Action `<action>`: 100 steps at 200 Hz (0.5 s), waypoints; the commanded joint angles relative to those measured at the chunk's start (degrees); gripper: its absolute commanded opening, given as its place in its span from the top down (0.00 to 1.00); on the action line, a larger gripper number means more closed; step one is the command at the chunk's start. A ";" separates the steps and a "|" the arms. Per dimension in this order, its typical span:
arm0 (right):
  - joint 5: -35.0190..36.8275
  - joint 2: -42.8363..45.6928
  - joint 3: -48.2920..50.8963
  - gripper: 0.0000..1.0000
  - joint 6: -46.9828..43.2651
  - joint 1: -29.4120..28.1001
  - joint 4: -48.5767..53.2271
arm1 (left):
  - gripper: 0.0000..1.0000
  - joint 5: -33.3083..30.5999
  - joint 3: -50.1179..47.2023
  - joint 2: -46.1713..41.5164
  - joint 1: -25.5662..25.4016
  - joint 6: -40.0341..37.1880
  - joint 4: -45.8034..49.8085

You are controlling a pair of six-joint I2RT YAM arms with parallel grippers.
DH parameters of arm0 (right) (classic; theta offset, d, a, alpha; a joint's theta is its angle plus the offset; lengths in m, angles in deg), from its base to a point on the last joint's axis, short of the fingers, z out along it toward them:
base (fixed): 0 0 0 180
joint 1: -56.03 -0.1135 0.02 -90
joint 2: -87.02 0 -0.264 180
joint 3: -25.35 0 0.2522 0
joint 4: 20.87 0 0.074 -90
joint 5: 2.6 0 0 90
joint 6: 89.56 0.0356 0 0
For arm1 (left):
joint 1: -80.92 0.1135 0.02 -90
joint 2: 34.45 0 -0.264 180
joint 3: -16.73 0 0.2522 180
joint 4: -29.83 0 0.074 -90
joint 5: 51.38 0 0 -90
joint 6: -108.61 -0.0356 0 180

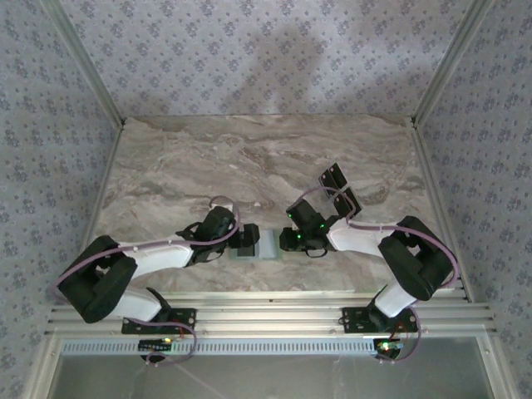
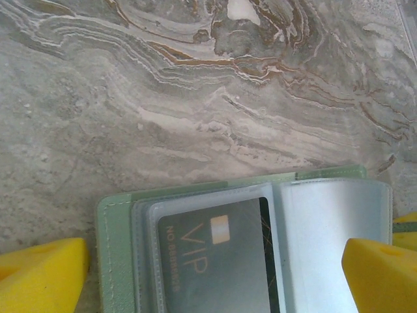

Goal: Put the credit cards into the card holder

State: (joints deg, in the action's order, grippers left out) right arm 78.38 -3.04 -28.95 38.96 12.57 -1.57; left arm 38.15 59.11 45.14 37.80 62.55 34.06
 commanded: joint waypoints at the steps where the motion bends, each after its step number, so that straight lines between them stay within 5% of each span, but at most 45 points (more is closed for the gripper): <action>1: -0.39 -3.41 0.33 0.78 -0.60 -0.13 -1.06 | 0.00 2.19 0.13 0.28 0.28 -0.49 -3.03; 100: -1.09 -5.70 -1.27 0.81 -0.76 -0.41 -1.41 | 0.00 3.74 -1.19 -8.61 -1.80 3.95 -6.19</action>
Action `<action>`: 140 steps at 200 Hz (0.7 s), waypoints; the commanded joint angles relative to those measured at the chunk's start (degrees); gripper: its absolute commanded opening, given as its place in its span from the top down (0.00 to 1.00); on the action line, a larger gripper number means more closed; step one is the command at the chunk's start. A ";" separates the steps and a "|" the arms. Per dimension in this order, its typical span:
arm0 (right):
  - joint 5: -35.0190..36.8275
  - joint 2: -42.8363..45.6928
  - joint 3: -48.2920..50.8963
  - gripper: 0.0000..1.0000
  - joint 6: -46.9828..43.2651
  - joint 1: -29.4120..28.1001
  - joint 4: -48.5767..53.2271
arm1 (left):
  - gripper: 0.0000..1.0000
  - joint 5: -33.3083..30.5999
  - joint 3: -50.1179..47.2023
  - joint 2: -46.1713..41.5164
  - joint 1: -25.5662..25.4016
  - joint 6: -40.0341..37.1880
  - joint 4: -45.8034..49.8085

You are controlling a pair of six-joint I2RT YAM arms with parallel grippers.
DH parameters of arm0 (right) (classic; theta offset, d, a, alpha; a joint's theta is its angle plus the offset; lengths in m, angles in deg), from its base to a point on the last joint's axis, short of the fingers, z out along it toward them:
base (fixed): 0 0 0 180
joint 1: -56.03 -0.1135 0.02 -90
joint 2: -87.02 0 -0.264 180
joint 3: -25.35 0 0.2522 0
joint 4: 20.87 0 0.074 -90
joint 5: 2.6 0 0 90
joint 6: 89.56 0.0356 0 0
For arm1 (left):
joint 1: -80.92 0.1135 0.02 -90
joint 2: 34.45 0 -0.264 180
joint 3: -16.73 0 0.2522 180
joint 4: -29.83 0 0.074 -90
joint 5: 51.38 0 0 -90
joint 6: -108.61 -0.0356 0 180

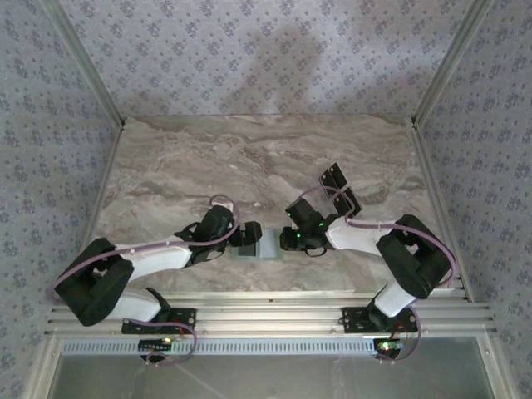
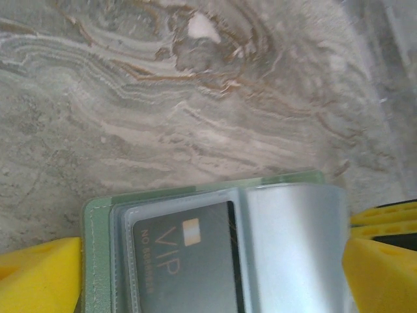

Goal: Put the credit cards into the card holder

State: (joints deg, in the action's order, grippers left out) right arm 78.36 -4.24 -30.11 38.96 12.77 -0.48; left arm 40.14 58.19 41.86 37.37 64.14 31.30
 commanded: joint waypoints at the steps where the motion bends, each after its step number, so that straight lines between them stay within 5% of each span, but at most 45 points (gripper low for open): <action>1: -1.07 -4.50 -0.13 0.81 -0.75 -0.60 -2.50 | 0.00 1.70 -0.28 -5.49 -1.36 2.44 -3.39; 38: -1.13 -4.51 0.14 0.81 -0.74 -0.42 -2.76 | 0.00 0.48 -0.33 -7.14 -4.08 5.36 -5.91; 111: -1.37 -3.50 0.95 0.81 -0.73 0.02 -2.86 | 0.00 -3.46 2.19 4.79 -11.96 8.61 -16.35; 140: -0.99 0.36 2.29 0.69 -0.73 0.94 -2.00 | 0.00 -5.27 1.83 7.24 -13.03 10.12 -19.57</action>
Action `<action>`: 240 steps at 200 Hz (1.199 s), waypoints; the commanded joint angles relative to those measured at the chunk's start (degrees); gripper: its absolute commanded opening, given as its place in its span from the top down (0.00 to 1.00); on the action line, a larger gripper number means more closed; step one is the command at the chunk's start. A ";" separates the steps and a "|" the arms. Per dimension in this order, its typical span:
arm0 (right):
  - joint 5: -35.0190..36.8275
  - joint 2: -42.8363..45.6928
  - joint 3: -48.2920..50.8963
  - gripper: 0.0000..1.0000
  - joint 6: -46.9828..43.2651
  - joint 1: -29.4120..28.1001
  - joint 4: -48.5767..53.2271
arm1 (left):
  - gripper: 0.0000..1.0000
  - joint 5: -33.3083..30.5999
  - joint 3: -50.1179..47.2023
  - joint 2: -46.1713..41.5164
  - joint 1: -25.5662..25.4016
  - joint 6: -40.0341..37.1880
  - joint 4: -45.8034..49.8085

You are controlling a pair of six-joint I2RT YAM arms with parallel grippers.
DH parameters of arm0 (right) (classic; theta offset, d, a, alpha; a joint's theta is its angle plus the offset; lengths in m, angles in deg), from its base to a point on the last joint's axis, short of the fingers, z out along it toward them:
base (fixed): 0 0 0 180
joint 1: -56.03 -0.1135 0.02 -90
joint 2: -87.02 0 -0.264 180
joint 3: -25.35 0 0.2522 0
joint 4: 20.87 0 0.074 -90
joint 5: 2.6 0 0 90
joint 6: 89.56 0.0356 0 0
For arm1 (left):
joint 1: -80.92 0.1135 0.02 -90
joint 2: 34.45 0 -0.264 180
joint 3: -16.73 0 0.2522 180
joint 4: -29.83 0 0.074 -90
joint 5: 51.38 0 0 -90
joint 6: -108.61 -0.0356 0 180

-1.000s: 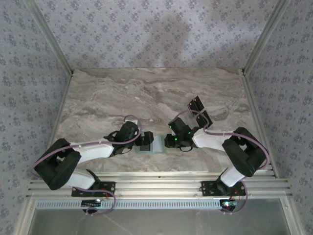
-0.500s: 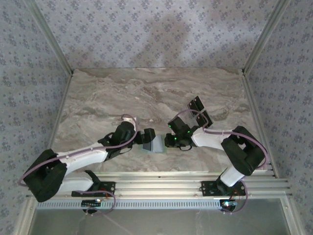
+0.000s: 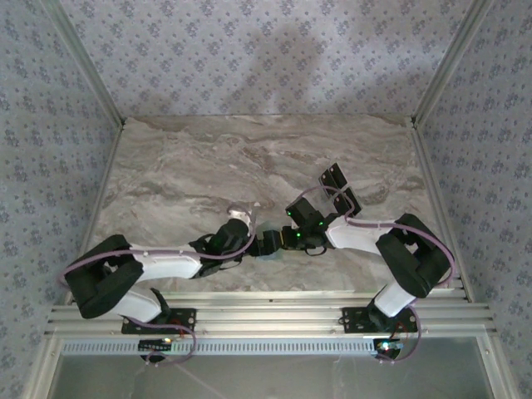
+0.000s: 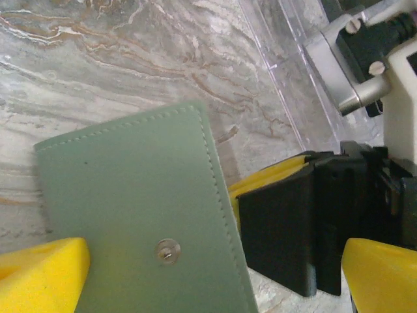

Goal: Put the credit cards into the card holder

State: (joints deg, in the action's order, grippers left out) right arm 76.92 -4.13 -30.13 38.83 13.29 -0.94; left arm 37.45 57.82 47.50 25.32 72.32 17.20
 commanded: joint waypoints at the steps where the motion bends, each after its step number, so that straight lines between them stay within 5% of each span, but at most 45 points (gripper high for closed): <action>1: 0.54 0.44 2.37 0.69 -0.60 0.44 -1.49 | 0.00 -2.60 2.15 1.71 -1.00 1.98 -5.53; 91: 1.54 14.34 4.13 0.52 -1.83 5.33 5.66 | 0.00 -6.48 2.33 -1.28 -1.32 0.89 -1.84; 170: 1.44 16.78 2.60 0.50 -1.84 4.57 9.60 | 0.00 -18.04 2.65 -22.37 2.83 -3.59 34.63; 240: 3.44 13.67 -0.46 0.51 -4.32 4.68 11.65 | 0.00 -12.23 0.08 -19.48 3.34 -6.06 34.24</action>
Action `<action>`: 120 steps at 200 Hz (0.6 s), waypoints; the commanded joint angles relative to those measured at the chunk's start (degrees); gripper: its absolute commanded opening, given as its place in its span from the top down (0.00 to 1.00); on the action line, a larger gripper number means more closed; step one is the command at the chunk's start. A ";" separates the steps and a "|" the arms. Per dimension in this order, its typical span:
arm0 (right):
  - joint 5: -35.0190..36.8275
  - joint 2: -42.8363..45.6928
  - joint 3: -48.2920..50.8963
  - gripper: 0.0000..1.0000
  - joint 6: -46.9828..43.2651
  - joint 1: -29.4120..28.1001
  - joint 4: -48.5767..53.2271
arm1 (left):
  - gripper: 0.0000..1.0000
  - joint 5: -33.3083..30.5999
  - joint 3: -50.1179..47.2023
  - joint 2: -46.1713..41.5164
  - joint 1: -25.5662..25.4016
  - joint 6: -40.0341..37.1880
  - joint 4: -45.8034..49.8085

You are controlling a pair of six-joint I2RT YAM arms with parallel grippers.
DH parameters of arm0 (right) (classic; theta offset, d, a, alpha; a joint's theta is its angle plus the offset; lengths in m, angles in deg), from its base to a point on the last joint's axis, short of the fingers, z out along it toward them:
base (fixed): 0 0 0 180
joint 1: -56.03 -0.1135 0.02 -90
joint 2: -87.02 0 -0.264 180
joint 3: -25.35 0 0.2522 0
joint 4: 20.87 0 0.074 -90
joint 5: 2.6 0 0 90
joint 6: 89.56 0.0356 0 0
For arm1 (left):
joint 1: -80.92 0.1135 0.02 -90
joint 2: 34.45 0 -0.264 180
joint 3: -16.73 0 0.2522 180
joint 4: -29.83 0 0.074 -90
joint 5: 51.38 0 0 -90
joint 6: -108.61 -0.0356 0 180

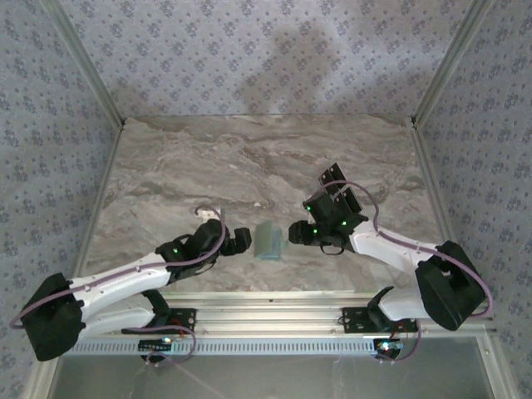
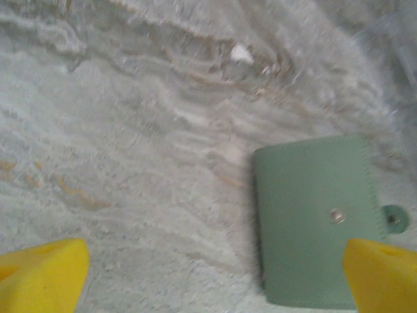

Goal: Put the credit cards into the card holder

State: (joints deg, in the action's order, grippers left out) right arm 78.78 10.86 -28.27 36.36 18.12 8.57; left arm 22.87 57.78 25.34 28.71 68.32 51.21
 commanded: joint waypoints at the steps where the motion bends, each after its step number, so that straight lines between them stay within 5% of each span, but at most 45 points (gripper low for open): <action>1: 1.59 -1.39 -2.37 0.51 -1.88 -0.15 2.15 | 0.00 2.45 0.09 2.87 -0.07 -2.07 0.09; 120: 1.42 -4.22 -4.26 0.51 -3.43 -0.05 2.71 | 0.00 2.97 3.90 18.52 -5.70 -1.23 -6.78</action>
State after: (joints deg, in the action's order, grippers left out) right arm 79.50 7.80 -30.59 34.41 18.14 9.49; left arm 25.91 59.57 41.88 24.14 67.07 46.36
